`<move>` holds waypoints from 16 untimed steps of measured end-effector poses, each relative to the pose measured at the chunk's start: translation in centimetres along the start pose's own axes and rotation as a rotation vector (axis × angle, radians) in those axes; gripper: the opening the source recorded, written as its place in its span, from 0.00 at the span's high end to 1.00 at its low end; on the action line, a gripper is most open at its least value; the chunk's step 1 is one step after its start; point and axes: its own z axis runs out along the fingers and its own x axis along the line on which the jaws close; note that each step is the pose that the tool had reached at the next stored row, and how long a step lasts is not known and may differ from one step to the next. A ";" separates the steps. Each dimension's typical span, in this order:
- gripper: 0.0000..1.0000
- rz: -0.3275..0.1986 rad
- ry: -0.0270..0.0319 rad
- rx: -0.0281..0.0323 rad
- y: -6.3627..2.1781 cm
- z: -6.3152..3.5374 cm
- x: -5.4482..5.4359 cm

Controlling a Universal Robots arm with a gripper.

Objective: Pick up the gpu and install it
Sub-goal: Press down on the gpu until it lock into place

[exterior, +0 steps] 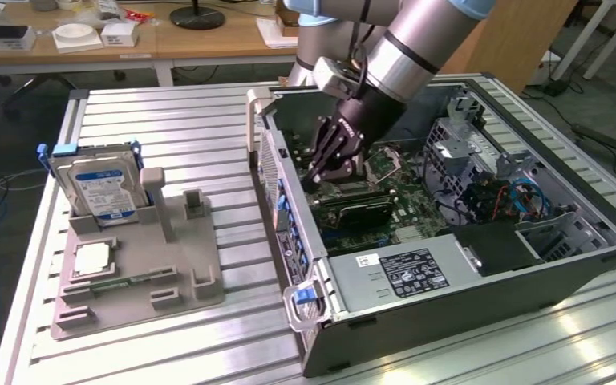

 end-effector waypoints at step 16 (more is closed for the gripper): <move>0.90 -0.001 0.0003 0.0000 0.40 0.28 0.4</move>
